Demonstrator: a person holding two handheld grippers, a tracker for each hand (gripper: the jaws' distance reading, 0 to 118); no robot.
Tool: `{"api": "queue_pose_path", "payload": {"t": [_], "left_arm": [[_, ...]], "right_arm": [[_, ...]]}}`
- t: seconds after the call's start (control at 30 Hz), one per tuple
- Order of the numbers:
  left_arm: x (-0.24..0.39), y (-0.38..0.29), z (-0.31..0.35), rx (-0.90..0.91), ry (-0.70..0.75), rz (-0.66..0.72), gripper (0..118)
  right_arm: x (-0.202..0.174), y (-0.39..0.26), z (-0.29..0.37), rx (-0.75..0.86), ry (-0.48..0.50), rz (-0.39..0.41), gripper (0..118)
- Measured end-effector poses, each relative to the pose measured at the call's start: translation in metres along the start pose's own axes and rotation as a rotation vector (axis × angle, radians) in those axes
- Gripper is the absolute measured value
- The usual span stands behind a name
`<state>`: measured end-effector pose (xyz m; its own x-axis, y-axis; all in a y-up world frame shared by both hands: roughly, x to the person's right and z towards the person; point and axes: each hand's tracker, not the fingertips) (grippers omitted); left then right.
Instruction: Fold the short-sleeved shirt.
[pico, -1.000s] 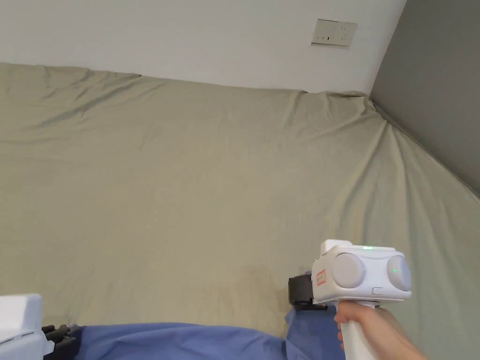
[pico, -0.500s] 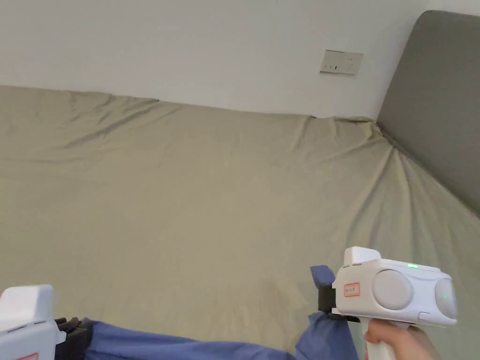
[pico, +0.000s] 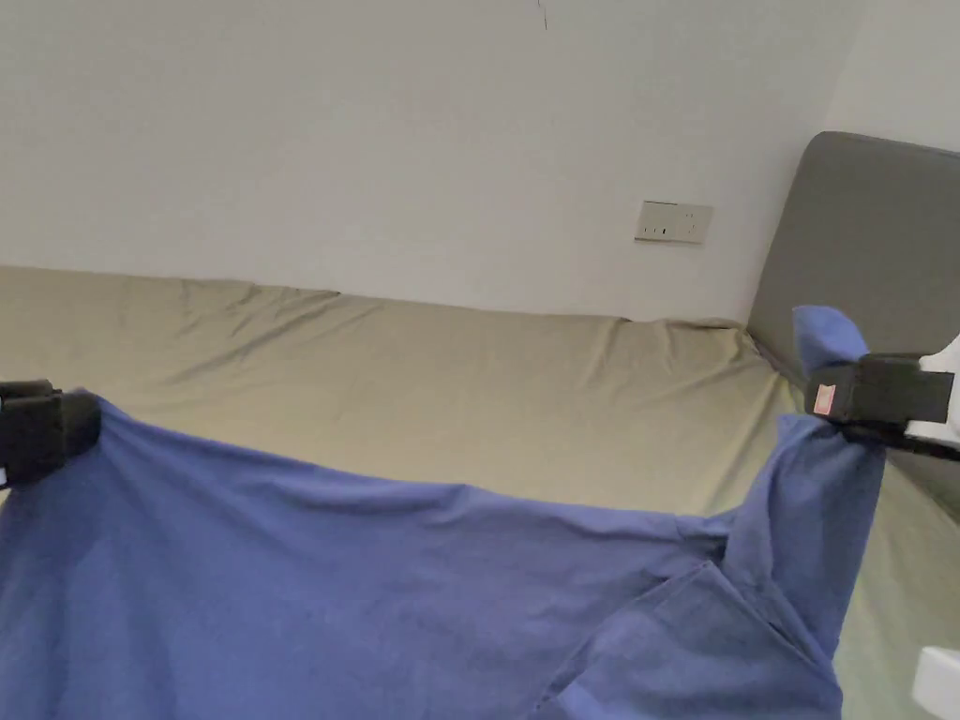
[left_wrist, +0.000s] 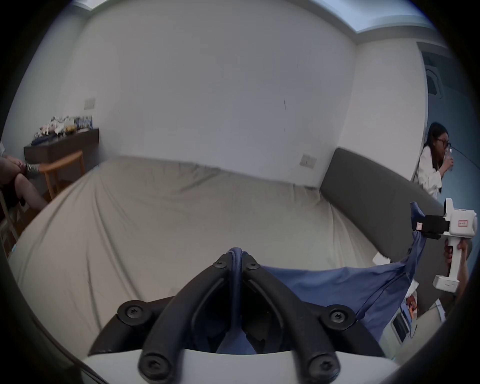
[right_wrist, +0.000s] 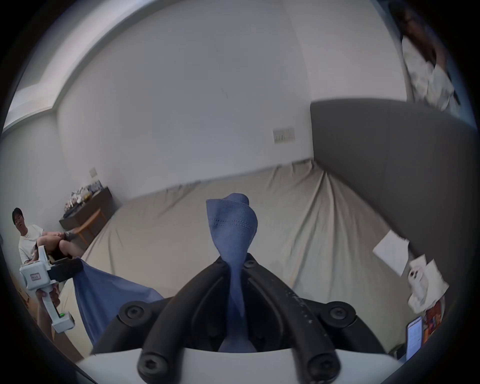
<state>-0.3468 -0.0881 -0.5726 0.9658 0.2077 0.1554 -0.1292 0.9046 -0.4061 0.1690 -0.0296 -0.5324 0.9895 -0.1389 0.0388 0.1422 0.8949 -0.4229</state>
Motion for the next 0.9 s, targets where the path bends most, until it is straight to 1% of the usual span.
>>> {"api": "queue_pose_path", "payload": {"t": [0.07,0.13,0.2,0.23,0.3,0.37,0.47,0.53,0.63,0.73,0.8,0.9], "left_arm": [[0.004,0.028,0.007,0.037,0.033,-0.03,6],[0.008,0.059,0.009,0.091,0.083,-0.097,6],[0.014,0.088,0.011,0.126,0.133,-0.158,6],[0.017,0.104,0.01,0.146,0.145,-0.168,6],[0.02,0.134,0.011,0.168,0.147,-0.141,6],[0.024,0.162,0.01,0.202,0.156,-0.131,6],[0.033,0.201,0.001,0.263,0.229,-0.153,6],[0.04,0.222,-0.009,0.28,0.275,-0.153,6],[0.05,0.245,-0.028,0.303,0.327,-0.162,6],[0.059,0.259,-0.047,0.308,0.347,-0.171,6],[0.062,0.267,-0.062,0.317,0.362,-0.183,6],[0.066,0.279,-0.086,0.324,0.389,-0.179,6]], "right_arm": [[-0.005,0.022,0.007,0.034,-0.026,0.042,7],[-0.011,0.047,0.01,0.074,-0.048,0.087,7],[-0.017,0.07,0.013,0.125,-0.068,0.112,7],[-0.021,0.081,0.014,0.153,-0.076,0.122,7],[-0.027,0.104,0.012,0.193,-0.095,0.146,7],[-0.037,0.125,0.01,0.239,-0.133,0.16,7],[-0.052,0.158,-0.003,0.289,-0.186,0.203,7],[-0.061,0.179,-0.015,0.322,-0.241,0.228,7],[-0.071,0.203,-0.036,0.348,-0.252,0.221,7],[-0.074,0.224,-0.058,0.365,-0.302,0.196,7],[-0.073,0.234,-0.07,0.368,-0.314,0.189,7],[-0.072,0.25,-0.085,0.389,-0.327,0.143,7]]}}
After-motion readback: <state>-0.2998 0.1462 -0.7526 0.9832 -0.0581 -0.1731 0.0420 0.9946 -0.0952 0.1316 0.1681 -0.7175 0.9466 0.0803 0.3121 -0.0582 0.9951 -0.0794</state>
